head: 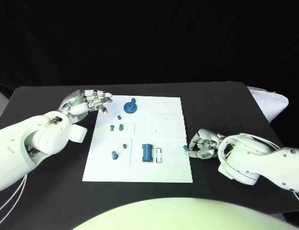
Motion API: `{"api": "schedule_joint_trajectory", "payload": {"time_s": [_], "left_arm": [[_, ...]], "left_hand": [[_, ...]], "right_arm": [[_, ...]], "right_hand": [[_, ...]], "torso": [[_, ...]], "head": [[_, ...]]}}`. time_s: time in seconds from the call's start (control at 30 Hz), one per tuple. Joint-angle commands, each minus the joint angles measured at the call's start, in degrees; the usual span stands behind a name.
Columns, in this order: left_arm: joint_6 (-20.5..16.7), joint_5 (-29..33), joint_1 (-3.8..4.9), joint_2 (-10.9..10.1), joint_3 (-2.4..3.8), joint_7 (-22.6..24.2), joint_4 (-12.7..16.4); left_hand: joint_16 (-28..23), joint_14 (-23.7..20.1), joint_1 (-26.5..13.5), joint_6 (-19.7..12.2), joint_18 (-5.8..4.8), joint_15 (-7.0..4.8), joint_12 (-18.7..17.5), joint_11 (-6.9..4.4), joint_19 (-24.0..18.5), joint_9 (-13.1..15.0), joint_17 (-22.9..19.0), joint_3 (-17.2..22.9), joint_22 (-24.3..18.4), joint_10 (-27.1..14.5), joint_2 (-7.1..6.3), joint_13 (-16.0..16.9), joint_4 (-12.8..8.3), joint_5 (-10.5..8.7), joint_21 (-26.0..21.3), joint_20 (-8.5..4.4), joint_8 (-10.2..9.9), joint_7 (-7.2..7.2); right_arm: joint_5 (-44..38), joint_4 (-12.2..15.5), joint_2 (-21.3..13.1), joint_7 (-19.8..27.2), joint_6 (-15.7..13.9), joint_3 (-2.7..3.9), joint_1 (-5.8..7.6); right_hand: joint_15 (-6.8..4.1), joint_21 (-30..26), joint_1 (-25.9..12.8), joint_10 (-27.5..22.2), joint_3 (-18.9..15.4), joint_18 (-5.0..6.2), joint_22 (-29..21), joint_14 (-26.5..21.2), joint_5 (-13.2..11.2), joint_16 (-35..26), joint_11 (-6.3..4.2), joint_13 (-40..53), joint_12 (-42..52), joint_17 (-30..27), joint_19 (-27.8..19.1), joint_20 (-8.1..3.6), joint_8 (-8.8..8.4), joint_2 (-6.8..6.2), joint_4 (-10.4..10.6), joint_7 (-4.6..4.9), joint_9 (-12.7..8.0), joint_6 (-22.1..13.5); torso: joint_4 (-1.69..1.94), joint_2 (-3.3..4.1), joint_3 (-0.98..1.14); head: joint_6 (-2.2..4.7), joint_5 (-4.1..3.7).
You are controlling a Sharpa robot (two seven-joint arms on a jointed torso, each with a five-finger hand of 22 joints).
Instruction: Assemble the parts on the task board
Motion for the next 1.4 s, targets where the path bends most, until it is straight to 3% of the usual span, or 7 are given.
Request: {"api": "schedule_joint_trajectory", "payload": {"time_s": [0.03, 0.23, 0.47, 0.7, 0.87, 1.03, 1.4], "left_arm": [[0.6, -0.1, 0.00, 0.0, 0.04, 0.1, 0.1], [0.6, -0.1, 0.00, 0.0, 0.04, 0.0, 0.1], [0.6, -0.1, 0.00, 0.0, 0.04, -0.1, -0.1], [0.8, -0.1, 0.00, 0.2, 0.04, -0.3, -0.1], [0.6, -0.6, 0.00, 0.2, 0.04, -0.7, 0.0], [0.7, -0.7, 0.00, 0.2, 0.04, -0.8, 0.1], [0.8, -0.8, -0.01, 0.2, 0.04, -1.0, 0.3]], "left_hand": [[0.1, -0.3, 0.0, -0.3, -0.46, 0.04, 0.2, -0.11, 0.5, 0.1, 0.0, -0.1, -0.1, -0.1, 0.23, -0.1, 0.2, -0.16, -0.2, 0.01, 0.4, -0.03], [0.1, -0.3, 0.1, -0.3, -0.46, 0.04, 0.3, -0.09, 0.5, 0.1, 0.0, -0.1, -0.1, -0.1, 0.23, -0.1, 0.3, -0.16, -0.2, 0.00, 0.4, 0.00], [0.1, -0.3, 0.0, -0.3, -0.47, 0.05, 0.3, -0.08, 0.5, 0.1, 0.0, -0.1, -0.1, -0.2, 0.25, -0.1, 0.3, -0.16, -0.3, 0.00, 0.4, 0.01], [0.1, -0.3, 0.0, -0.4, -0.47, 0.06, 0.3, -0.06, 0.6, 0.1, 0.0, 0.0, -0.1, -0.2, 0.32, -0.1, 0.4, -0.16, -0.3, 0.00, 0.4, 0.02], [0.1, -0.3, 0.0, -0.4, -0.47, 0.06, 0.3, -0.07, 0.6, 0.1, 0.0, 0.0, -0.1, -0.2, 0.36, -0.1, 0.4, -0.14, -0.3, 0.00, 0.4, 0.03], [0.1, -0.3, 0.1, -0.5, -0.47, 0.06, 0.3, -0.06, 0.6, 0.0, 0.0, 0.0, -0.1, -0.2, 0.35, -0.1, 0.4, -0.14, -0.3, 0.00, 0.4, 0.06], [0.1, -0.3, -0.1, -0.5, -0.48, 0.09, 0.3, -0.03, 0.6, 0.0, 0.0, 0.0, -0.2, -0.2, 0.38, -0.1, 0.6, -0.13, -0.3, 0.01, 0.4, 0.09]], "right_arm": [[-0.4, 0.3, -0.3, 0.0, -1.0, -0.08, -0.15], [0.8, 1.6, -1.6, 0.4, -2.0, 0.16, 0.33], [1.7, 3.9, -3.2, 0.7, -2.0, 0.41, 2.96], [4.8, 4.3, -0.7, 0.9, -1.0, 0.42, 4.08], [7.8, 2.9, 2.9, 1.0, -0.1, 0.25, 3.55], [8.7, 1.5, 6.1, 0.8, 0.0, 0.13, 2.39], [8.8, -0.3, 10.2, -0.4, -0.6, 0.10, 1.37]], "right_hand": [[-0.58, 0.3, -2.4, 6.0, 8.5, -0.97, 11.9, 6.0, -1.2, 0.2, -0.52, 15.1, 0.3, 15.1, 4.1, -0.49, 0.59, -0.30, -7.1, -0.29, 0.6, 0.1], [-0.63, 0.6, -4.3, 6.0, 9.5, -1.02, 12.0, 6.0, -2.7, 0.2, -0.56, 15.1, 0.3, 15.1, 4.1, -0.55, 0.99, -0.56, -6.9, -0.34, 0.9, 0.0], [-0.63, 0.7, -5.1, 6.0, 9.6, -1.06, 12.1, 6.0, -3.0, 0.2, -0.56, 15.1, 0.3, 15.1, 4.2, -0.55, 1.11, -0.77, -6.7, -0.35, 1.0, 0.0], [-0.63, 1.0, -6.0, 6.0, 9.7, -1.10, 12.2, 6.0, -3.0, 0.2, -0.58, 15.1, 0.3, 15.1, 4.2, -0.56, 1.23, -1.01, -6.4, -0.37, 1.1, 0.1], [-0.64, 0.8, -6.7, 6.0, 9.7, -1.07, 12.1, 6.0, -3.4, 0.2, -0.58, 15.1, 0.3, 15.1, 4.2, -0.56, 1.33, -1.26, -6.2, -0.37, 1.1, 0.2], [-0.66, 0.7, -7.9, 6.0, 9.2, -1.06, 12.1, 6.0, -1.3, 0.2, -0.59, 15.1, 0.3, 15.1, 4.2, -0.59, 1.53, -1.61, -6.0, -0.38, 1.3, 0.2], [-0.63, 0.5, -9.2, 6.0, 8.7, -1.01, 12.1, 6.0, -1.1, 0.2, -0.56, 15.1, 0.3, 15.1, 4.1, -0.57, 1.62, -1.41, -5.4, -0.35, 1.3, 0.2]], "torso": [[-0.01, 0.00, 0.02], [-0.05, -0.01, 0.00], [-0.10, -0.06, -0.06], [0.01, -0.02, -0.03], [0.05, 0.04, -0.07], [0.13, 0.04, -0.05], [0.06, -0.03, -0.04]], "head": [[0.04, 0.06], [-0.02, 0.09], [0.10, 0.18], [0.26, 0.35], [0.23, 0.38], [0.02, 0.48], [-0.24, 0.71]]}}
